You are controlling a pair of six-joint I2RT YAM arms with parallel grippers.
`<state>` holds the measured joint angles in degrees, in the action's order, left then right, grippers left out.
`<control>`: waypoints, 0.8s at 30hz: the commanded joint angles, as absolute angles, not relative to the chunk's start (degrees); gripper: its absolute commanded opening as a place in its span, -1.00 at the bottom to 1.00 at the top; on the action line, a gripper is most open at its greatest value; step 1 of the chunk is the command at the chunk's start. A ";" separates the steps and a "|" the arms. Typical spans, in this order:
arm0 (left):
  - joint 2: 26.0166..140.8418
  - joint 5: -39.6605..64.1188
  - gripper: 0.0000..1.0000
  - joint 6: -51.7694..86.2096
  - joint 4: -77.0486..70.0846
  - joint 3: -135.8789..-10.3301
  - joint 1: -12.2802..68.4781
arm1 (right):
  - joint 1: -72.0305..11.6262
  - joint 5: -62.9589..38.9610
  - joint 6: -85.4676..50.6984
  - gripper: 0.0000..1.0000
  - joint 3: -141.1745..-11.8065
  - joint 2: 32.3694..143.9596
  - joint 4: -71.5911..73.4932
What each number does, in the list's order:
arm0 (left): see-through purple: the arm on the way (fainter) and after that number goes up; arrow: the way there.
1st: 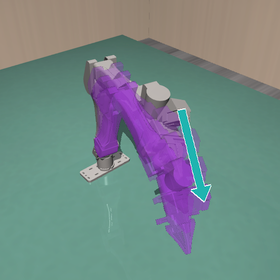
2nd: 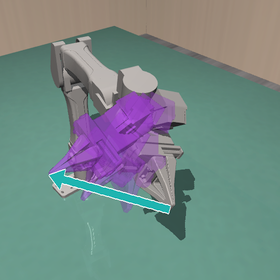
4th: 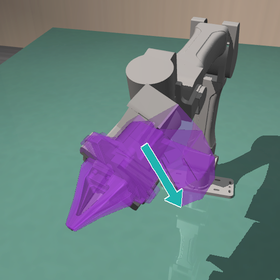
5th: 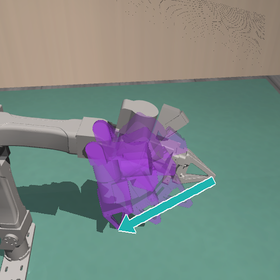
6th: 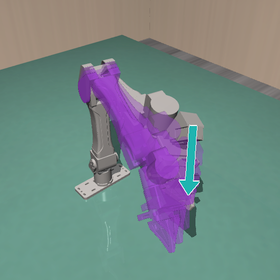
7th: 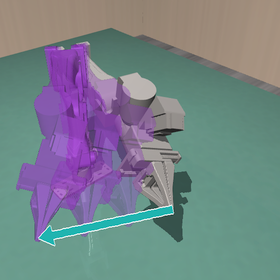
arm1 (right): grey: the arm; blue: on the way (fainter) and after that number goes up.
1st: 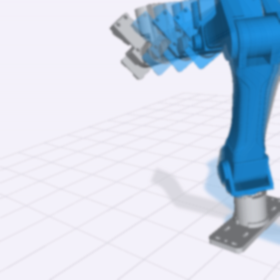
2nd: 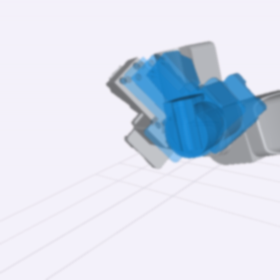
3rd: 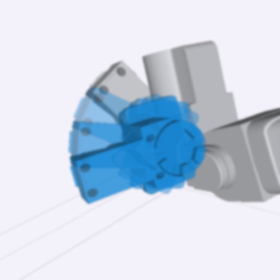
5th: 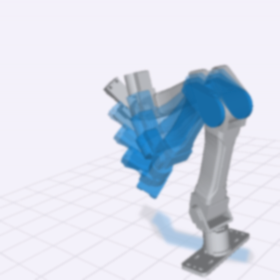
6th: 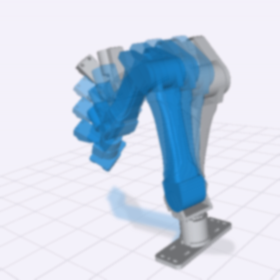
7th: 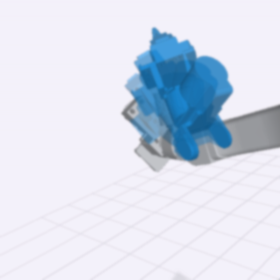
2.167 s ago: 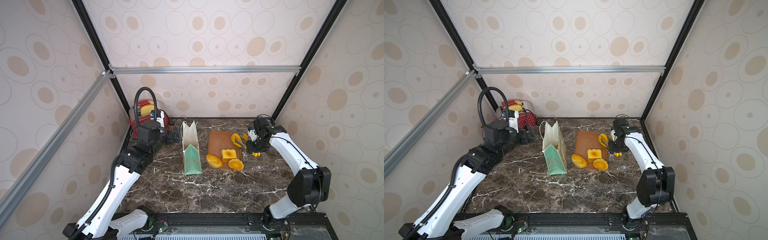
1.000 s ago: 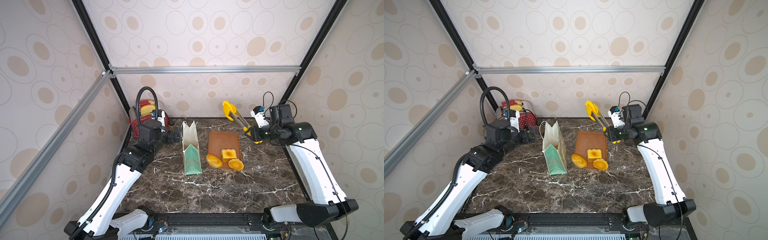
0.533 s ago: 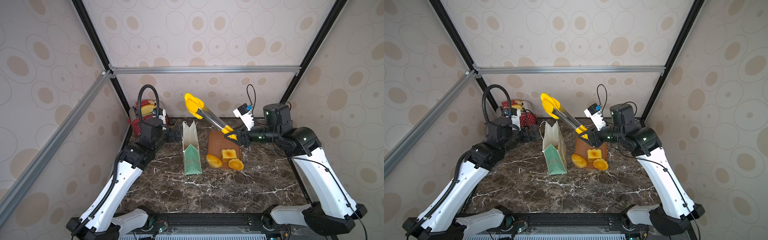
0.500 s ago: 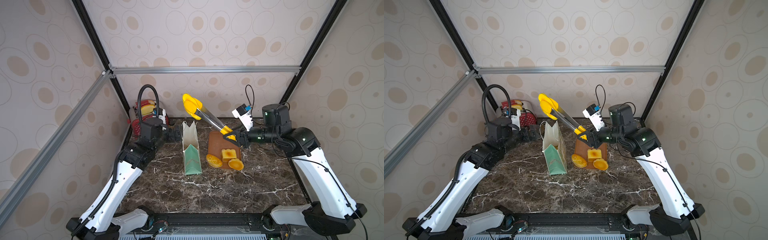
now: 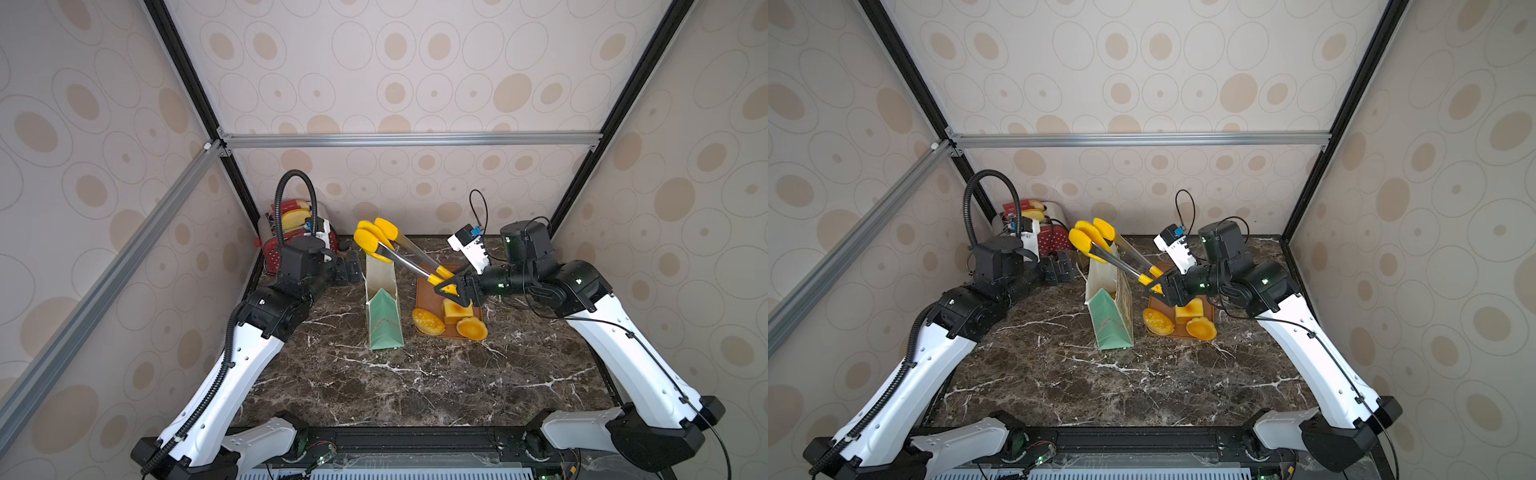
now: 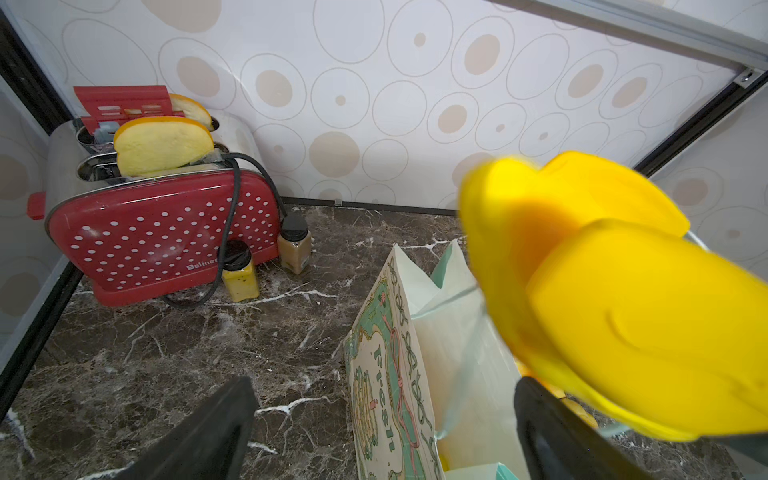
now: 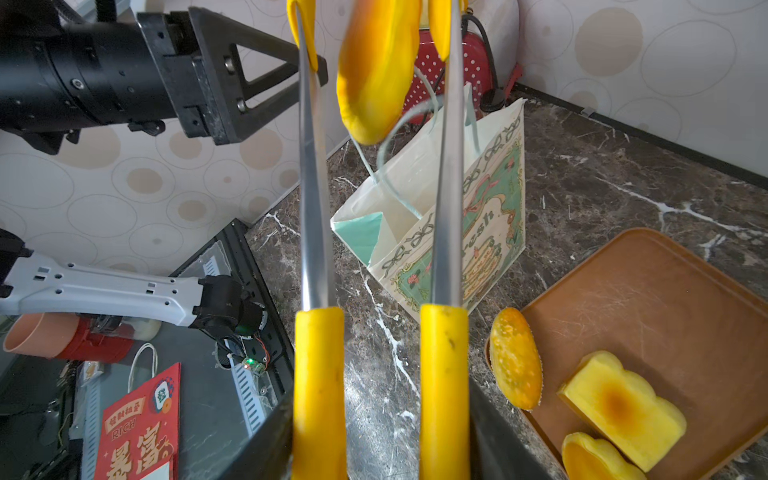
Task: Pack bread into a paper bag
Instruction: Place the fake bread in the paper bag, then pick up the fake bread from the plate.
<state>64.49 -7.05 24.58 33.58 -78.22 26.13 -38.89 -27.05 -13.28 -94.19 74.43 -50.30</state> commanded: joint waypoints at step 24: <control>63.08 -7.92 0.98 24.61 34.11 -80.34 26.55 | -36.33 7.49 -14.21 0.23 -105.14 69.08 -67.83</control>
<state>63.53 -7.44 24.58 33.95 -78.26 26.13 -37.93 -1.02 -13.17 -103.44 70.11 -62.54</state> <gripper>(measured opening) 0.990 0.615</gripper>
